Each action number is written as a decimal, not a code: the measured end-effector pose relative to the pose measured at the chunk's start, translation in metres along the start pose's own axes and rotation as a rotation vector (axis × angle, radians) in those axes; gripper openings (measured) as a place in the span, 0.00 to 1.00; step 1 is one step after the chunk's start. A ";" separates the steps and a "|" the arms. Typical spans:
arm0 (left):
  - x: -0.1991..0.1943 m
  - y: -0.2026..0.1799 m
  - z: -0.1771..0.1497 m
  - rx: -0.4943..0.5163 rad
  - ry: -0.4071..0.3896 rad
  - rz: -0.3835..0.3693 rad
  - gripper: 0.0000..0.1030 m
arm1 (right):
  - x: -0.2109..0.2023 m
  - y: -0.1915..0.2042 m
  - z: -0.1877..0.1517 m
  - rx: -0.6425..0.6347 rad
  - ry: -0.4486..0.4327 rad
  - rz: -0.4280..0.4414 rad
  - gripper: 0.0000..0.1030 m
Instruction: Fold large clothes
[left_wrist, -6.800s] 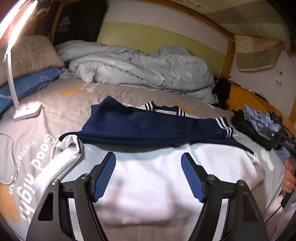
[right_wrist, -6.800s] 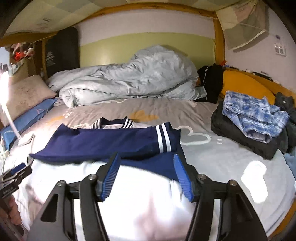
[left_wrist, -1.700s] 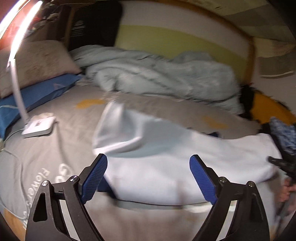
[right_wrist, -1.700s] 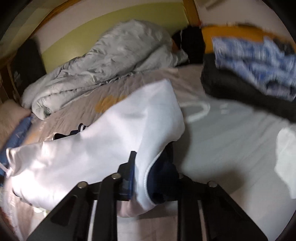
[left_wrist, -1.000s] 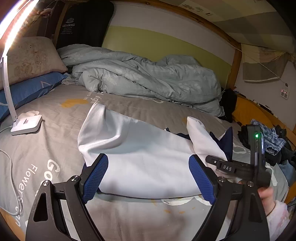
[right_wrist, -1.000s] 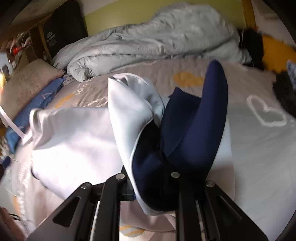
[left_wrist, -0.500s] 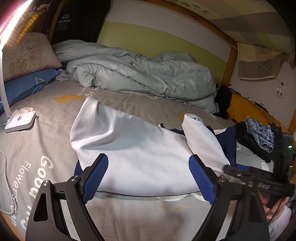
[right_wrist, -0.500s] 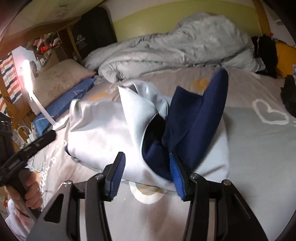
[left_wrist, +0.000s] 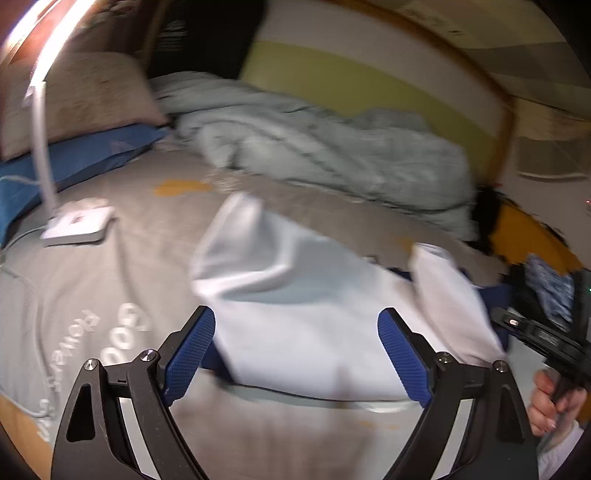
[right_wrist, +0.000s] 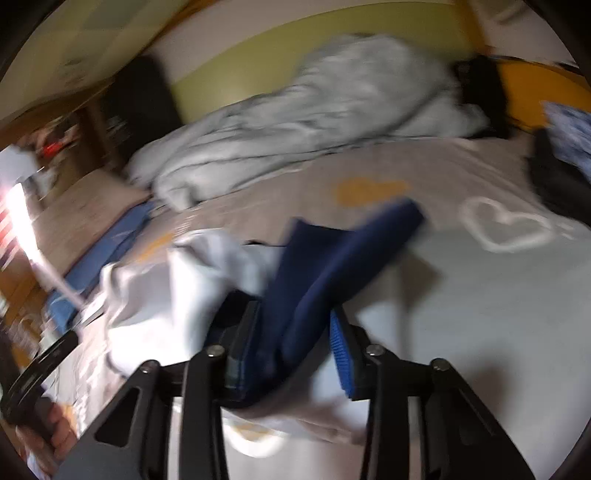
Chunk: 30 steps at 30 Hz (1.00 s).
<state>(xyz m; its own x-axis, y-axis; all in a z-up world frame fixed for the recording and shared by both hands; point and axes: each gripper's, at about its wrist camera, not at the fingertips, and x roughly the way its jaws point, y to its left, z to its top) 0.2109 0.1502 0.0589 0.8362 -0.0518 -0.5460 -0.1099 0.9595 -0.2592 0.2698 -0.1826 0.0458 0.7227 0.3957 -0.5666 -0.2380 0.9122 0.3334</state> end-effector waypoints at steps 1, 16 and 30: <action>0.004 0.008 0.002 -0.008 0.000 0.043 0.86 | 0.007 0.005 -0.001 -0.023 0.027 0.008 0.29; 0.099 0.070 -0.015 -0.212 0.260 -0.126 0.51 | 0.039 0.019 -0.014 -0.100 0.108 -0.085 0.26; 0.002 -0.101 0.048 0.074 0.016 -0.454 0.16 | 0.029 0.006 -0.010 -0.098 0.141 -0.059 0.33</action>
<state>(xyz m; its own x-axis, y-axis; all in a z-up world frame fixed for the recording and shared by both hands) 0.2493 0.0662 0.1228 0.7822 -0.4750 -0.4031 0.3043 0.8559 -0.4181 0.2826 -0.1643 0.0237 0.6409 0.3455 -0.6855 -0.2645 0.9377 0.2252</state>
